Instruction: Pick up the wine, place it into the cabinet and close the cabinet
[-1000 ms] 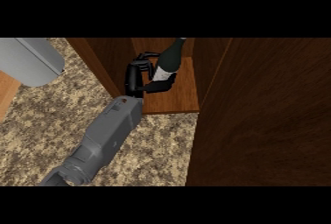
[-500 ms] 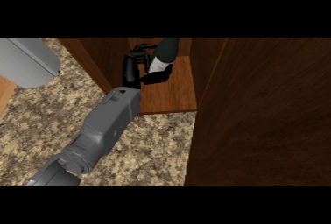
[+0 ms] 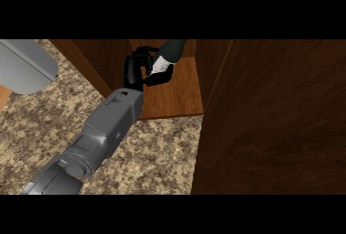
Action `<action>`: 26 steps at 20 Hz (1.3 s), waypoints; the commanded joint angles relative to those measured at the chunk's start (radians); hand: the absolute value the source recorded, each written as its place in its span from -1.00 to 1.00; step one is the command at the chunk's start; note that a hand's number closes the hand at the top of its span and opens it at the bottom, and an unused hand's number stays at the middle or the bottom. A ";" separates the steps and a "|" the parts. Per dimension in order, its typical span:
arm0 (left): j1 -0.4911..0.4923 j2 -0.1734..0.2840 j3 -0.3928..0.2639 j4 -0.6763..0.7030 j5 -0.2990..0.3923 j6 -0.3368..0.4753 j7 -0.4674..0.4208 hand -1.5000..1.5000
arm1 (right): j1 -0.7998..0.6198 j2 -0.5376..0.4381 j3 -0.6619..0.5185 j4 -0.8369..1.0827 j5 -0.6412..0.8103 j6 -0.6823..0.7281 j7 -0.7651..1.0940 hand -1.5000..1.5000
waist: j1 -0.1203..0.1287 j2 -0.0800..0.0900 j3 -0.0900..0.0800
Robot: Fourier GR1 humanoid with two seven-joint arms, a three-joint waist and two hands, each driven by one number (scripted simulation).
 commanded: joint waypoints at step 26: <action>0.217 -0.028 0.123 -0.041 0.166 -0.289 -0.051 1.00 | -0.032 0.048 0.042 0.009 -0.039 0.000 -0.004 -1.00 | -0.066 0.007 -0.004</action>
